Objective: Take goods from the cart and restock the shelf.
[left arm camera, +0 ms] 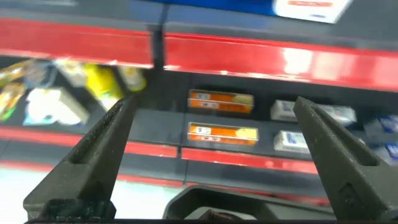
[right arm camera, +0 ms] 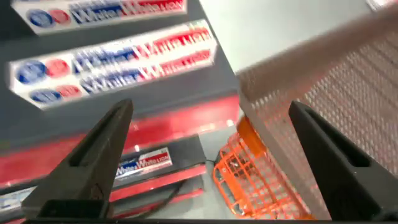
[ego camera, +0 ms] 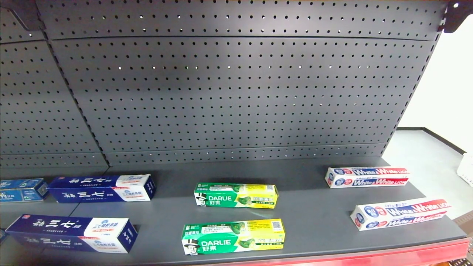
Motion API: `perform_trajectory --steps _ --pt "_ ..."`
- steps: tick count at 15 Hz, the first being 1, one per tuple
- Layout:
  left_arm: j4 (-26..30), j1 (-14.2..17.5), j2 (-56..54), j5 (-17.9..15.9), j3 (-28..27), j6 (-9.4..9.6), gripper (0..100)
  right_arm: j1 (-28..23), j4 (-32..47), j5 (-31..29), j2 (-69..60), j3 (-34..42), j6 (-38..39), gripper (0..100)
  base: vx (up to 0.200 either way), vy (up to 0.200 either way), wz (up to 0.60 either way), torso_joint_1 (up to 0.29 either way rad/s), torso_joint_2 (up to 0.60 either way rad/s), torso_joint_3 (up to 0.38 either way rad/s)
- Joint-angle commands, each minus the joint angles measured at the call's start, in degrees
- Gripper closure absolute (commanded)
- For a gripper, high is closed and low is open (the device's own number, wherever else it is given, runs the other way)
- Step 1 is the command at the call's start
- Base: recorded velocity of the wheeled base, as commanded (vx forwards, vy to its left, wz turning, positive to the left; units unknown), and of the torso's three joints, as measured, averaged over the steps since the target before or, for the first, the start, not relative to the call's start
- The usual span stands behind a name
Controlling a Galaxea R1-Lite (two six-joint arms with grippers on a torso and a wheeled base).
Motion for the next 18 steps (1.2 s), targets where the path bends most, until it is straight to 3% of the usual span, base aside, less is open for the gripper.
perform_trajectory --steps 1,3,5,8,14,18 --pt "0.05 2.05 -0.02 0.01 -0.15 0.00 0 -1.09 -0.14 0.71 -10.91 7.12 0.76 0 0.000 0.000 0.00 0.000 0.00 0.000" --pt "0.05 2.40 -1.34 0.19 -0.15 0.00 0 -0.83 -0.22 2.38 -15.31 10.11 1.38 0 0.000 0.000 0.00 0.000 0.00 0.000" --pt "0.14 5.22 -3.36 0.45 -0.15 1.76 0 -0.91 0.04 4.84 -23.30 14.42 1.38 0 0.000 0.000 0.00 0.000 0.00 0.000" --pt "-0.21 4.51 -4.32 0.45 0.11 3.87 0 -0.56 -1.02 6.68 -29.28 16.88 1.02 0 0.000 0.000 0.00 0.000 0.00 0.000" --pt "-4.16 3.81 -6.96 0.54 2.13 4.05 0 -0.39 -3.04 5.98 -30.69 17.85 -2.84 0 0.000 0.000 0.00 0.000 0.00 0.000" --pt "-4.25 3.72 -6.96 -0.43 2.05 3.69 0 -0.39 -3.74 5.19 -30.69 18.11 -1.44 0 0.000 0.000 0.00 0.000 0.00 0.000"
